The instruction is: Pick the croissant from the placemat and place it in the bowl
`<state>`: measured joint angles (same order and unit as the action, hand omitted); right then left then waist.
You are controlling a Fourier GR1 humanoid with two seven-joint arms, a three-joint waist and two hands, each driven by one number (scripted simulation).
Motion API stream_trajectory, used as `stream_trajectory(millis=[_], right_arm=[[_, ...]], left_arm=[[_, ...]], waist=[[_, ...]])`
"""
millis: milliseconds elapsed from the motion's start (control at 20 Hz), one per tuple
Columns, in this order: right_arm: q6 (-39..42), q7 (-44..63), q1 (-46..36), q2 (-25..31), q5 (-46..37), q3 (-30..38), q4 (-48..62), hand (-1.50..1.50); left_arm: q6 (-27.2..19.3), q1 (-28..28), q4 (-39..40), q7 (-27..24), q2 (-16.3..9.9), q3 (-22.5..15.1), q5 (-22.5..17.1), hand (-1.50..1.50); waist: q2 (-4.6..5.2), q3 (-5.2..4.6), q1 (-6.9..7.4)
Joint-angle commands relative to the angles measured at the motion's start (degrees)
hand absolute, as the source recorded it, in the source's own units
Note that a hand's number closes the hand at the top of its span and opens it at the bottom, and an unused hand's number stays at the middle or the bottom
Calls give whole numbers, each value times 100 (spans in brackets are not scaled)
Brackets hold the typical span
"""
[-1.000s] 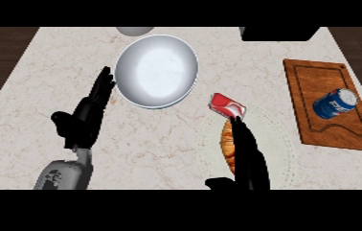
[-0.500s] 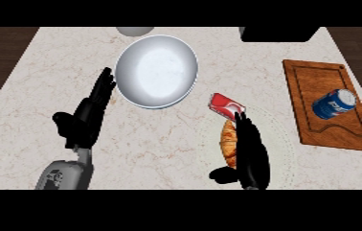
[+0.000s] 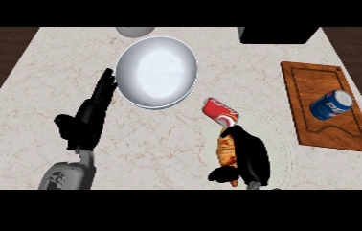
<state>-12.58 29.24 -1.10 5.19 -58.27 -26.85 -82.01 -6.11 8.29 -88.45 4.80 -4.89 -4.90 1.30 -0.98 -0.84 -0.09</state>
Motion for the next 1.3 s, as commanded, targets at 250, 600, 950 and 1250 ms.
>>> stream_trajectory(millis=[250,600,950,1250], right_arm=[[1394,-1879,-98,-123,1056,-1304,11,150],[3549,-4221,-652,143,2562,-2354,-811,150],[5004,-6243,-1092,1163,4447,-1227,-2105,150],[5589,-6233,-1484,1941,5833,355,-2950,150]], left_arm=[[132,58,66,-113,61,-116,5,0],[303,223,46,-34,67,-303,19,0],[42,64,75,10,73,-76,51,0],[127,164,-190,449,-147,165,-94,0]], waist=[[194,100,416],[246,108,742],[125,93,111],[93,87,11]])
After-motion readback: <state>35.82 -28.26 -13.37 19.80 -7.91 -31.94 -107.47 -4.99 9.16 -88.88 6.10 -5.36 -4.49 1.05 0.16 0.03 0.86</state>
